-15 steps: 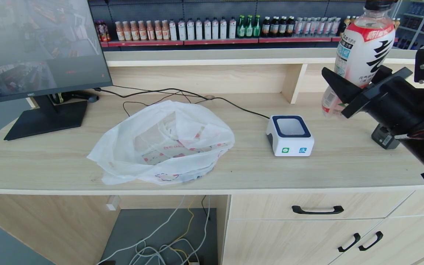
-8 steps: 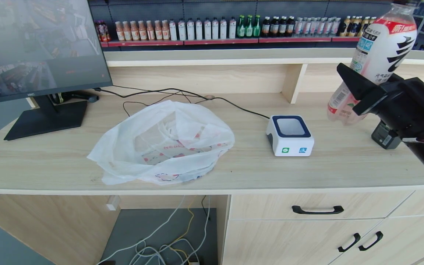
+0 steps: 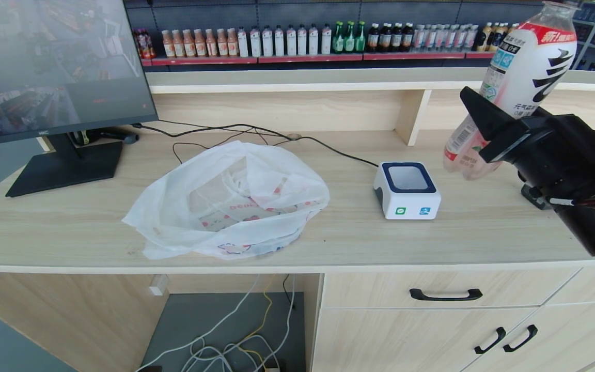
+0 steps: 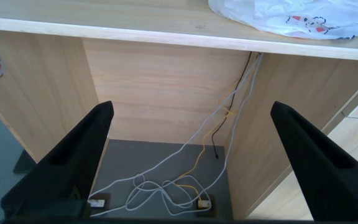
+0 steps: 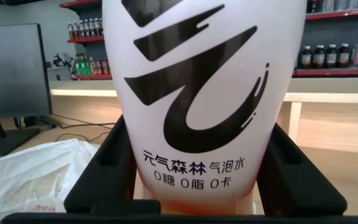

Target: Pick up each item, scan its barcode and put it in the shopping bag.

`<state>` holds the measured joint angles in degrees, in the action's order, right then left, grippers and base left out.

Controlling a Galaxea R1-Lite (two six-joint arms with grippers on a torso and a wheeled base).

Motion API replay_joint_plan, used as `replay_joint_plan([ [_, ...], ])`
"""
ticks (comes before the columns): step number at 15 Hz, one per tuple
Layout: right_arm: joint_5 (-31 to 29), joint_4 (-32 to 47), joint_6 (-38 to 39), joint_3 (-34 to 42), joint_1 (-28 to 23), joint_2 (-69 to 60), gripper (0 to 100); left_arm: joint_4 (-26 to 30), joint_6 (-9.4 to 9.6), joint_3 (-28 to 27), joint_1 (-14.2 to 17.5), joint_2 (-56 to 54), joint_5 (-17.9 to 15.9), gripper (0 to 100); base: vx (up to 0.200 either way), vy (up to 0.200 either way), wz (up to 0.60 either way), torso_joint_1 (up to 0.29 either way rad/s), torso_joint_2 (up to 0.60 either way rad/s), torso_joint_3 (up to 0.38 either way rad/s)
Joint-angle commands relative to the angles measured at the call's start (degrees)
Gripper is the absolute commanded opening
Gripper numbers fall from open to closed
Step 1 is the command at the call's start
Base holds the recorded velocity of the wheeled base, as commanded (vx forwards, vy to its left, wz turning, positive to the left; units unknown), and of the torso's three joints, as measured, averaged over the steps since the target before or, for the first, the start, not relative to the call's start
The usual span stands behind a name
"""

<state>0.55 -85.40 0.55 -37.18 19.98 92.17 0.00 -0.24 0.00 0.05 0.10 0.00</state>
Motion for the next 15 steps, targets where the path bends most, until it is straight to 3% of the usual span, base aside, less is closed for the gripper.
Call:
replay_joint_plan([
  [1, -0.11, -0.39, 0.77, 2.38, -0.03, -0.42, 0, 0.00, -0.02, 0.00, -0.05, -0.01, 0.00, 100, 0.000, 0.000, 0.00, 0.000, 0.00, 0.000],
  [8, 0.15, -2.14, 1.30, 3.08, -0.38, 0.20, 0, 0.00, -0.11, 0.00, 0.04, -0.01, 0.00, 100, 0.000, 0.000, 0.00, 0.000, 0.00, 0.000],
  [15, 0.15, -2.41, 1.39, 1.32, -0.82, 2.75, 0, 0.00, -0.46, 0.00, 0.04, -0.01, 0.09, 100, 0.000, 0.200, 0.00, 0.002, 0.00, 0.002],
])
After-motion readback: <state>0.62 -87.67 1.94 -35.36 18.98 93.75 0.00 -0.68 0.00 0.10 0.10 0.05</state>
